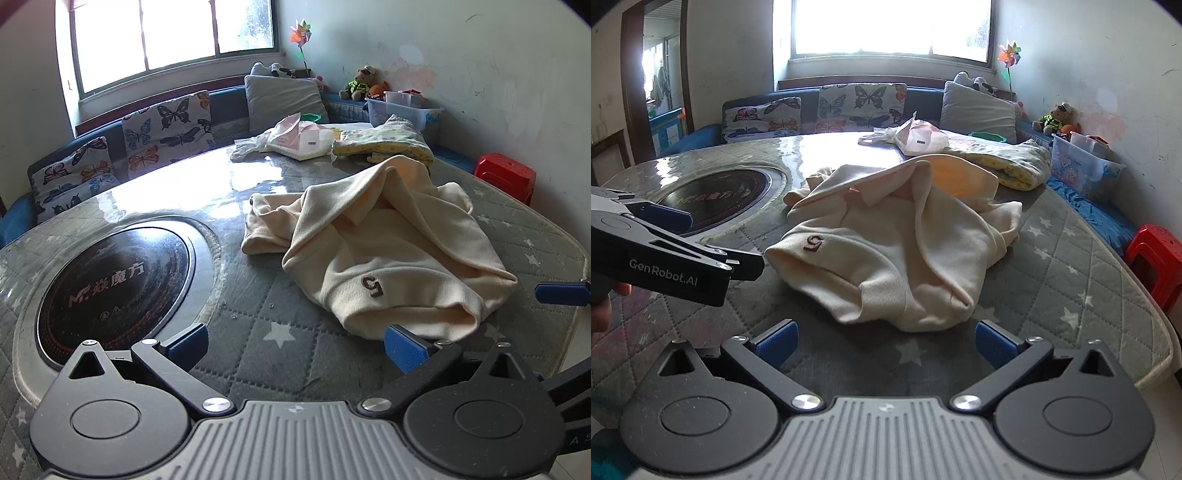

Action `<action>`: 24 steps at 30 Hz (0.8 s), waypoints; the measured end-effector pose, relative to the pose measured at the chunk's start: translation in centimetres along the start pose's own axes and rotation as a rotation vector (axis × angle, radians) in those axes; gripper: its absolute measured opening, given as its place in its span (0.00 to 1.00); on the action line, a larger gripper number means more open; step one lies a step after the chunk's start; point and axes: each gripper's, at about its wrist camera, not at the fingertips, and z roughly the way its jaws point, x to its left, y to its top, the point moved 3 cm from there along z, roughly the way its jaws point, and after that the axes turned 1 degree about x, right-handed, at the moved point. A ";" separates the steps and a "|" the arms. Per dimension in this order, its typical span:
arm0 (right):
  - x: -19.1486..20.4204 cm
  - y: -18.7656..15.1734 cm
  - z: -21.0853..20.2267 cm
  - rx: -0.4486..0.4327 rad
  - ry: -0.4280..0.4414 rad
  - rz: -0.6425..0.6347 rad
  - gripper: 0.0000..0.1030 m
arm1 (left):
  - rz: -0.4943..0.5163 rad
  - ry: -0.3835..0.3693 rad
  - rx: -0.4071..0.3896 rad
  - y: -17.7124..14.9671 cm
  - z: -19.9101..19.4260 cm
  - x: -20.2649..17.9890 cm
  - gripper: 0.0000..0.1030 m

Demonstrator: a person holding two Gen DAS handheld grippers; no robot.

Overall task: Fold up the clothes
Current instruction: 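Move both grippers toward the crumpled cream sweatshirt, then grasp the sweatshirt hem with the left gripper while the right gripper grasps another edge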

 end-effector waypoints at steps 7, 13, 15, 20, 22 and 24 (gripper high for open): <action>-0.3 0.9 1.0 0.014 0.007 0.003 1.00 | 0.002 -0.012 0.014 1.1 1.0 0.3 1.00; -0.5 2.0 1.9 0.023 0.012 0.007 1.00 | 0.004 -0.023 0.025 2.3 1.8 0.4 1.00; -0.6 2.4 2.1 0.024 0.013 0.005 1.00 | 0.004 -0.025 0.027 2.6 2.0 0.5 1.00; -0.7 3.2 2.5 0.022 0.011 -0.006 1.00 | 0.004 -0.030 0.035 3.3 2.5 0.9 1.00; -0.7 3.6 2.7 0.021 0.010 -0.010 1.00 | 0.003 -0.031 0.039 3.6 2.8 1.1 1.00; -0.9 3.9 3.0 0.023 0.011 -0.008 1.00 | 0.003 -0.033 0.041 3.8 2.9 1.2 1.00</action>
